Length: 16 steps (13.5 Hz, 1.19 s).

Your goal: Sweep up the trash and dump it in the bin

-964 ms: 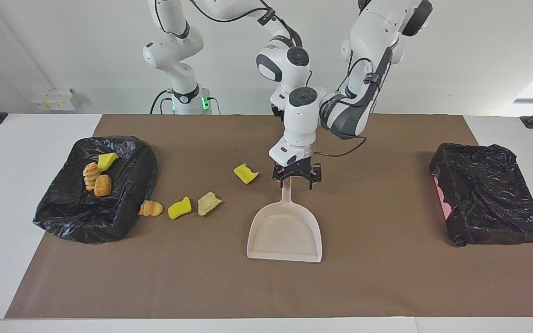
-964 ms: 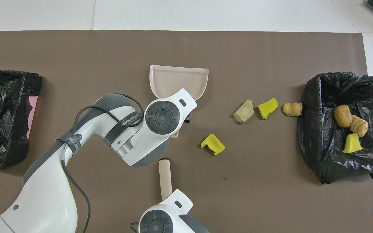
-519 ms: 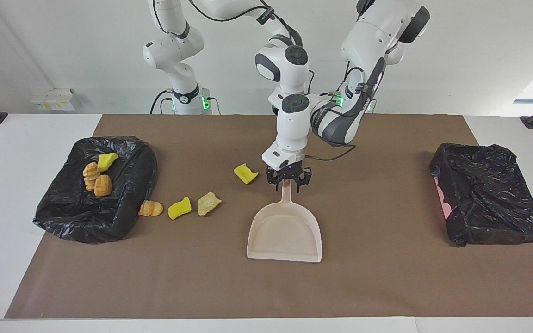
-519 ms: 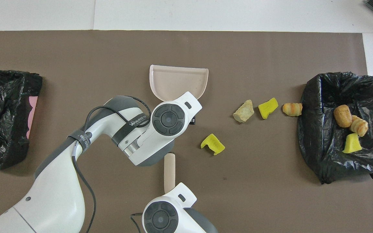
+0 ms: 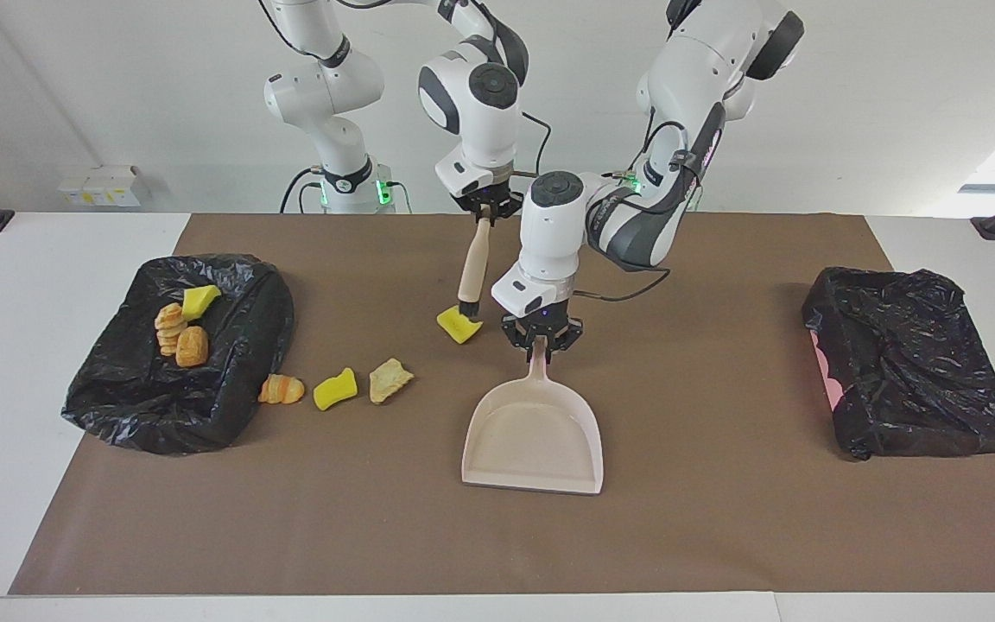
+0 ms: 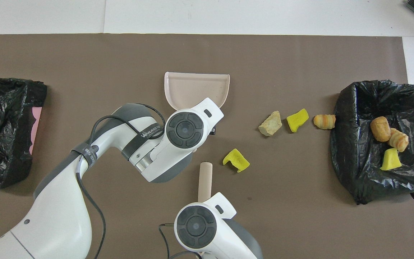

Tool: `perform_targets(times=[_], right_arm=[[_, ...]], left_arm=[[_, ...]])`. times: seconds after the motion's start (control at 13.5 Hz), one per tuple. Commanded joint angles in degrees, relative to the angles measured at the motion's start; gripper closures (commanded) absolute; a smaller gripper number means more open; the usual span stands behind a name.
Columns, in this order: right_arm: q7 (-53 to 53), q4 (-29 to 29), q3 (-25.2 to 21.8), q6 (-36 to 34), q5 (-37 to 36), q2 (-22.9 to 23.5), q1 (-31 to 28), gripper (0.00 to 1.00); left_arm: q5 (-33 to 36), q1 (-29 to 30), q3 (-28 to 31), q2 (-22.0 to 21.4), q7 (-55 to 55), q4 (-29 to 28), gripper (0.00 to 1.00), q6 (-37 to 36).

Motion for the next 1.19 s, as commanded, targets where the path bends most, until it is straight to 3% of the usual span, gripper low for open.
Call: perform_targets(times=[0.0, 0.37, 0.74, 0.89, 1.11], right_arm=[[-5.13, -0.49, 0.27, -0.43, -0.06, -0.82, -7.24, 1.00], [-14.34, 1.87, 0.27, -0.34, -9.45, 3.22, -18.67, 1.00], [-28.59, 2.49, 0.27, 0.54, -21.93, 5.86, -30.37, 1.00], [-29.05, 2.85, 0.45, 2.46, -25.54, 8.32, -33.19, 1.00], [-29.05, 2.76, 0.45, 5.97, -26.69, 11.83, -35.39, 1.00]], left_arm=[[0.55, 1.72, -0.37, -4.66, 7.26, -0.47, 1.00, -4.73], [-2.33, 3.47, 0.42, -9.41, 30.69, -1.00, 1.00, -13.88], [-10.24, 4.18, 7.09, -15.56, 59.69, -3.63, 1.00, -18.02], [-14.03, 4.27, 11.48, -17.76, 75.25, -3.90, 1.00, -18.98], [-14.39, 4.53, 13.60, -19.69, 88.98, -6.26, 1.00, -19.97]])
